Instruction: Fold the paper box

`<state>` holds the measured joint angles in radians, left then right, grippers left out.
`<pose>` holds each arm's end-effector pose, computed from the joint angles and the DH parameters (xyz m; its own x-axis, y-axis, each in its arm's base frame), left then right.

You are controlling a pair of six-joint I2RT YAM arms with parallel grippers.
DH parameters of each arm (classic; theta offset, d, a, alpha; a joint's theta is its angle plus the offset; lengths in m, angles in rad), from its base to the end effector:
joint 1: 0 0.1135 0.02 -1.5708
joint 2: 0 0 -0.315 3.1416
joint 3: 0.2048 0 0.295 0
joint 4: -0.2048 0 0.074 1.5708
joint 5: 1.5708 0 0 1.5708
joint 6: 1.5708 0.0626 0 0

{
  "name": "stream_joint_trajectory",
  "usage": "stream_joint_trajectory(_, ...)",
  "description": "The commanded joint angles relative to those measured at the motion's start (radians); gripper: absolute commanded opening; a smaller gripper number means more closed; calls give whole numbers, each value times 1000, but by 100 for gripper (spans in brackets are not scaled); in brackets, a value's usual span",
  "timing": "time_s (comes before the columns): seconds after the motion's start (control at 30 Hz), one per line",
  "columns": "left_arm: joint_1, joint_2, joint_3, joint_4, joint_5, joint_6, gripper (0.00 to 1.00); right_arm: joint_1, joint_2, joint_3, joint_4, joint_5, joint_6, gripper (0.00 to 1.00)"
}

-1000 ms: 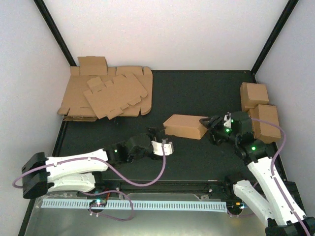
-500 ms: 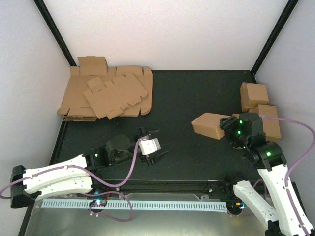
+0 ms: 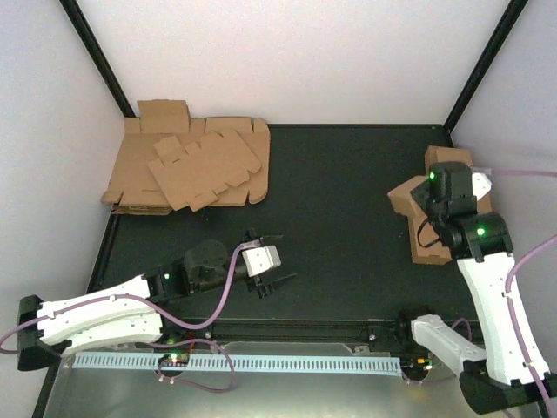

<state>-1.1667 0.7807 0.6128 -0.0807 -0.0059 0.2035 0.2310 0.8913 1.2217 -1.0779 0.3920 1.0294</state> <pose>0.0882 -0.2053 0.3125 0.0906 0.3021 -0.9490 0.9178 0.3445 0.1973 0.1734 0.0162 0.4194 -0.2886 0.7457 -0.6005 0.5986 0.6300 0.4947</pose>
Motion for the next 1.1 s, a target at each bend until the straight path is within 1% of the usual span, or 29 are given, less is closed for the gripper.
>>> stream_joint_trajectory(0.0, -3, -45, 7, -10, 14, -54, 99, -29, 80, 199, -136, 113, -29, 45)
stream_joint_trajectory(0.1, -3, -59, -10, -4, 9, -62, 99, -30, 72, 249, -230, 101, -12, 45)
stream_joint_trajectory(0.27, -4, -75, -19, -20, -2, -66, 99, -29, -21, 215, -403, 79, 74, 42)
stream_joint_trajectory(0.3, -3, -81, -20, -21, -1, -69, 99, -29, -41, 212, -435, 80, 69, 41)
stream_joint_trajectory(0.37, -3, -91, -27, -14, 8, -74, 99, -29, -99, 176, -440, 45, 40, 39)
stream_joint_trajectory(0.5, -3, -104, -37, 1, 20, -76, 99, -30, -199, 76, -441, -34, 62, 40)
stream_joint_trajectory(0.6, -3, -111, -39, 4, 28, -76, 99, -30, -221, -22, -432, -108, 99, 39)
stream_joint_trajectory(0.73, -4, -118, -41, -5, 30, -86, 99, -29, -224, -101, -441, -165, 113, 38)
stream_joint_trajectory(0.9, -4, -125, -44, -7, 23, -88, 99, -30, -248, -129, -441, -191, 112, 37)
stream_joint_trajectory(1.0, -3, -124, -45, -6, 15, -87, 99, -30, -210, -117, -434, -214, 117, 38)
stream_joint_trajectory(1.07, -4, -119, -45, -6, 11, -87, 99, -29, -185, -91, -397, -213, 99, 38)
